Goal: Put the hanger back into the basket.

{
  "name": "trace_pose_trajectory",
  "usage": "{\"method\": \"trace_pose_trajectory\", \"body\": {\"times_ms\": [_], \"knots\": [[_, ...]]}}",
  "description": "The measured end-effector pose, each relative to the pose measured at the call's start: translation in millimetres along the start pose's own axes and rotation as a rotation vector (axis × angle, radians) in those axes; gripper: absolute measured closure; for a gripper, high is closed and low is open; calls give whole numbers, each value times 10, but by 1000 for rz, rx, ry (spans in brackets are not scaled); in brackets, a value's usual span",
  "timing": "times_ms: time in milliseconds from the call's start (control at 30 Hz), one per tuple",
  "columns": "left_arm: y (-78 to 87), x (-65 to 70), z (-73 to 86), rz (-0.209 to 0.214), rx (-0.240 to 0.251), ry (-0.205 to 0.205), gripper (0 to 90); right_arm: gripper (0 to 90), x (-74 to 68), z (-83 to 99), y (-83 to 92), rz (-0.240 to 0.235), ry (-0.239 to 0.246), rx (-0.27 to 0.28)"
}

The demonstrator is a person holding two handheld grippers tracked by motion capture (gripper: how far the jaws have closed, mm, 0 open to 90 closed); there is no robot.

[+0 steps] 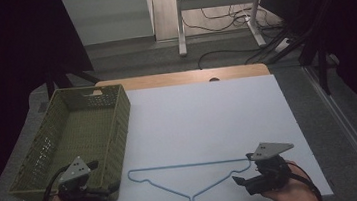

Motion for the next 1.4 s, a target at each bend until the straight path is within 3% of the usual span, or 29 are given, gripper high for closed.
{"method": "trace_pose_trajectory", "body": {"times_ms": [167, 433, 900, 1033, 1167, 1300, 1400], "knots": [[-17, 14, -2, 3, -4, -2, 8, 236, -160, -82, -124, -41, 52, -18], [-36, 16, 5, 3, -10, -5, 8, 265, -298, -151, -253, -82, 86, -30], [-61, 26, 10, 2, -17, -8, 8, 399, -655, -244, -508, -174, 197, -53], [-71, 28, 12, 3, -21, -9, 8, 485, -799, -250, -591, -220, 208, -64], [-77, 37, 5, 3, -19, -10, 8, 544, -899, -258, -648, -237, 228, -70], [-79, 62, -27, 22, 8, 3, 7, 643, -1106, -303, -776, -258, 269, -69], [-71, 74, -47, 24, 21, 4, 8, 712, -1199, -323, -848, -268, 271, -72]]}}
Point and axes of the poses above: each handheld gripper's, and its own axes: y roughly backward along the jaws, z roughly out of its underside, x roughly to its right, the point moved 10 cm from there along -y, roughly forward along the jaws, and after that the axes turned 11 degrees about z, right-handed, at the moved point
